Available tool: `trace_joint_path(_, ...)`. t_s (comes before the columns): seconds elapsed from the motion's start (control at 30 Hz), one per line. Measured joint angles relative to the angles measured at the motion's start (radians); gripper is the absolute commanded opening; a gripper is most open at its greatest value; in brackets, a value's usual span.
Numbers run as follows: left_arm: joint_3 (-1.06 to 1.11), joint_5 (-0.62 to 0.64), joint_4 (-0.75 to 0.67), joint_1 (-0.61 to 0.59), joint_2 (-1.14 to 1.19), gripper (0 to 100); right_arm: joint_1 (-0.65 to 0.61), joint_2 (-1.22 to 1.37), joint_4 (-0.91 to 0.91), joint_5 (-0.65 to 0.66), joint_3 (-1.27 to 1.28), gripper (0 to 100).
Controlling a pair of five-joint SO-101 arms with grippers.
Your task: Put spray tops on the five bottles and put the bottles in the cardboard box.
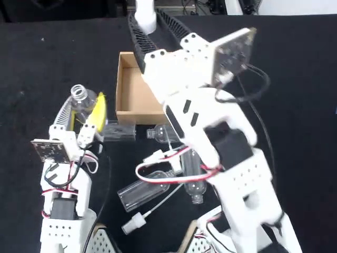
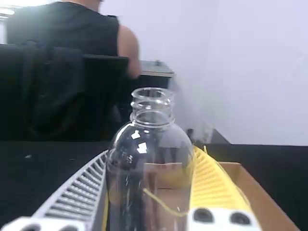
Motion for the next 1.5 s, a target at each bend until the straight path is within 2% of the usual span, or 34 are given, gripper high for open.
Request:
trace_joint_path(0.2,0.0,0.0,0.0,0.18,0.0,3,0.0,-0.127,-0.006,-0.003,0.032,1.1)
trace_joint_path(0.37,0.0,0.0,0.0,0.209,0.0,3,-0.089,-0.144,-0.006,-0.063,0.044,1.1)
trace_joint_path(0.6,0.0,0.0,0.0,0.278,0.0,3,-0.124,-0.1,-0.063,-0.066,0.058,1.1)
trace_joint_path(0.83,0.0,0.0,0.0,0.284,0.0,3,-0.127,0.014,-0.078,-0.066,0.06,1.1)
trace_joint_path(1.23,0.0,0.0,0.0,0.284,0.0,3,-0.127,-0.112,0.003,-0.066,0.087,1.1)
trace_joint_path(1.5,0.0,0.0,0.0,0.284,0.0,3,-0.189,-0.112,0.052,-0.066,0.092,1.1)
